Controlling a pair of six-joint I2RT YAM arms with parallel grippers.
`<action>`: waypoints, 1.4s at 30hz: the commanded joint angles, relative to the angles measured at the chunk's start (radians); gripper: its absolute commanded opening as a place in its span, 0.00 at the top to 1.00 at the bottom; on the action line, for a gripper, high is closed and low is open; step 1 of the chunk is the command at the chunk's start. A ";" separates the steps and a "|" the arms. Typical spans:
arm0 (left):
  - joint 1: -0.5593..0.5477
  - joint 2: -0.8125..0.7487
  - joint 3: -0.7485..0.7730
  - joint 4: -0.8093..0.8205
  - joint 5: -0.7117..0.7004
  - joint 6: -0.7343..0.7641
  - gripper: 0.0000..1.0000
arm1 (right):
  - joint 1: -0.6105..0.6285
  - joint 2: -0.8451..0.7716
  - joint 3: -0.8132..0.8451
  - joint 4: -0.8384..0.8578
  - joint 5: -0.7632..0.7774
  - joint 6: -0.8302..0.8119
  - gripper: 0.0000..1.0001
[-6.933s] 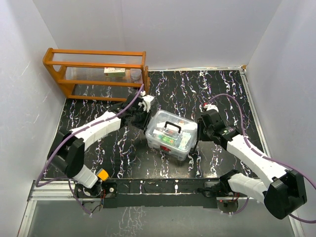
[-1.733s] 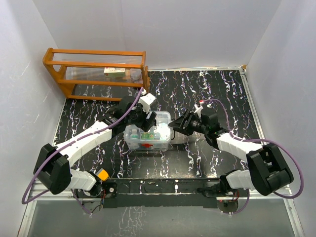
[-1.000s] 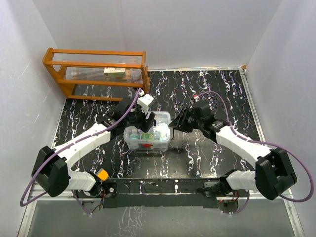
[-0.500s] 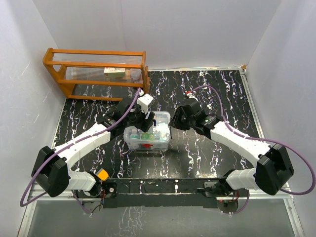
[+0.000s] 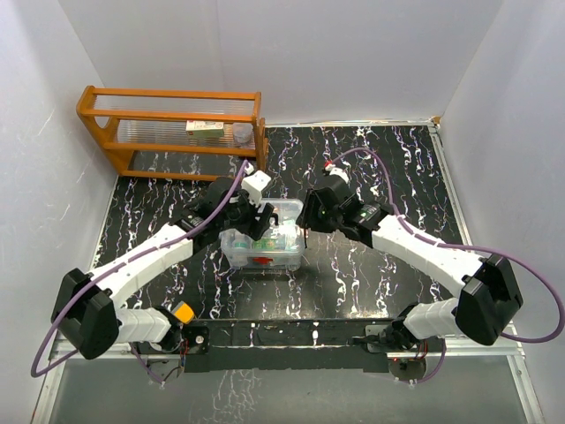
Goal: Organize the medicine kit
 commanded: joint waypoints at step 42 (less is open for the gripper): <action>0.247 -0.189 -0.072 -0.182 -0.302 -0.581 0.18 | 0.086 0.152 0.316 -0.050 -0.192 -0.559 0.50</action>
